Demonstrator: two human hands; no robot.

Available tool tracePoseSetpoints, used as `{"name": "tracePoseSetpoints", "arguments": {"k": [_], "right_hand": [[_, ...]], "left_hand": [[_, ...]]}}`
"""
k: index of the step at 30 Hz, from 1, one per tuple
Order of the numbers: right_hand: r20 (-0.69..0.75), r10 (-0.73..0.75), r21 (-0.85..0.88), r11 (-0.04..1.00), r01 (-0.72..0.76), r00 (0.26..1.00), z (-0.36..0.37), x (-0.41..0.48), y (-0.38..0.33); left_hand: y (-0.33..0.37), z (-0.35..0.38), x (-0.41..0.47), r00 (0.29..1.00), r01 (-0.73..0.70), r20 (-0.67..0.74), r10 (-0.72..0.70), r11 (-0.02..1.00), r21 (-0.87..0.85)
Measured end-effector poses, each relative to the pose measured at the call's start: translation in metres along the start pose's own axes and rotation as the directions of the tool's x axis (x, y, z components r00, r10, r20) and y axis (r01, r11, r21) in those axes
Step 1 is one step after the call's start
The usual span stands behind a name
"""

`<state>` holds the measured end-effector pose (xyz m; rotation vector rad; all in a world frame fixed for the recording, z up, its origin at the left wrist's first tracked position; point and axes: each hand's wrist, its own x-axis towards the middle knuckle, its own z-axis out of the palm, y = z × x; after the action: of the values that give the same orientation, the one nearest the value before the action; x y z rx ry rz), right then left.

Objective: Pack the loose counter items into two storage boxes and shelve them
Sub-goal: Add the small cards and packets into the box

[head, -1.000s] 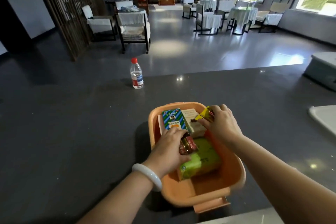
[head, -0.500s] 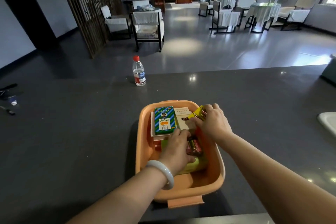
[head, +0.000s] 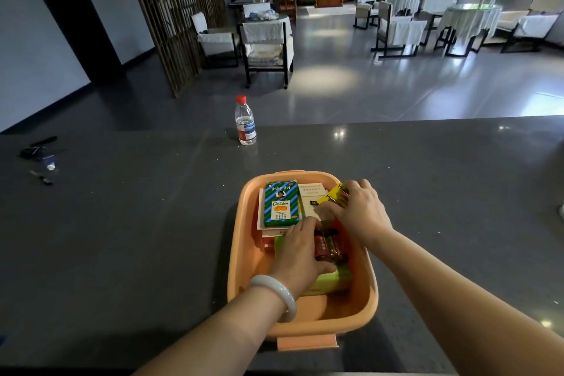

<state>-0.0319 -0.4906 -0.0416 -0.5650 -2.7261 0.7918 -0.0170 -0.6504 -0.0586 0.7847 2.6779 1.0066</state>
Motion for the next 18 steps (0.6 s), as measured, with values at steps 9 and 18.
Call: {"name": "tracePoseSetpoints", "arguments": {"k": [9, 18], "right_hand": [[-0.011, 0.010, 0.000, 1.000, -0.010, 1.000, 0.001, -0.003, 0.000], [-0.048, 0.017, 0.045, 0.999, -0.015, 0.999, -0.002, -0.007, -0.004]], "left_hand": [[-0.001, -0.001, 0.001, 0.999, -0.034, 0.024, 0.033, 0.998, 0.055], [-0.008, -0.019, -0.003, 0.992, -0.121, 0.031, 0.118, 0.984, 0.129]]}}
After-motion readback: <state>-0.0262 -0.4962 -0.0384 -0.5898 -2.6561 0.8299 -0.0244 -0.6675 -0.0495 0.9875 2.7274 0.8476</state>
